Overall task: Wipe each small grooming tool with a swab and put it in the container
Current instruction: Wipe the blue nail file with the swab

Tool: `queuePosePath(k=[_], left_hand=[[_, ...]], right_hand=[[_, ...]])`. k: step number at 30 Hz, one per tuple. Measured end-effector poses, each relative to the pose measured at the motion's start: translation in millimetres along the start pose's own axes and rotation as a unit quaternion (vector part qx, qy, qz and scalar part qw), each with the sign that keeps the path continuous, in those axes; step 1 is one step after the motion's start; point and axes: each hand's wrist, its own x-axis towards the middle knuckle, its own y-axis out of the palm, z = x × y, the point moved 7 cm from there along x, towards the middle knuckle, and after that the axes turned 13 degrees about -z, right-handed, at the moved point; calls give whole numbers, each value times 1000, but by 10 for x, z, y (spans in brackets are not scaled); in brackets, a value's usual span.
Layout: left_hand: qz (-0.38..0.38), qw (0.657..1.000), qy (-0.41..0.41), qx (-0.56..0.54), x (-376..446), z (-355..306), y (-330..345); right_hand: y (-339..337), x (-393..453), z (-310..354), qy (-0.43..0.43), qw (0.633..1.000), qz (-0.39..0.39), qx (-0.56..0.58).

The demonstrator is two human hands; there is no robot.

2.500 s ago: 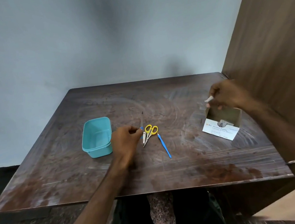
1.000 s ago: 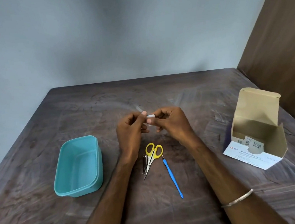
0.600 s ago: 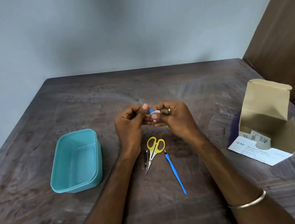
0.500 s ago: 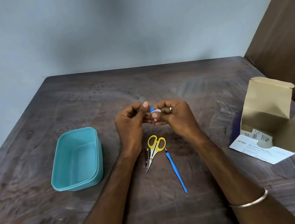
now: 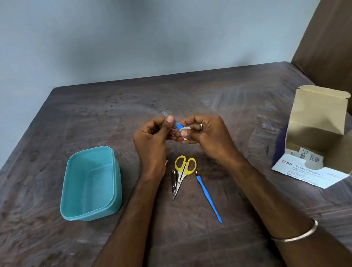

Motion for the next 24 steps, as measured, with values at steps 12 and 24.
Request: queuePosePath(k=[12,24], left_hand=[[3,1000,17,-3,0,-38,5],[-10,1000,7,0,6,-46,-21]], right_hand=[[-23,-24,25,-11,1000,-16,17],[-40,13,0,-42,999,-20,-25]])
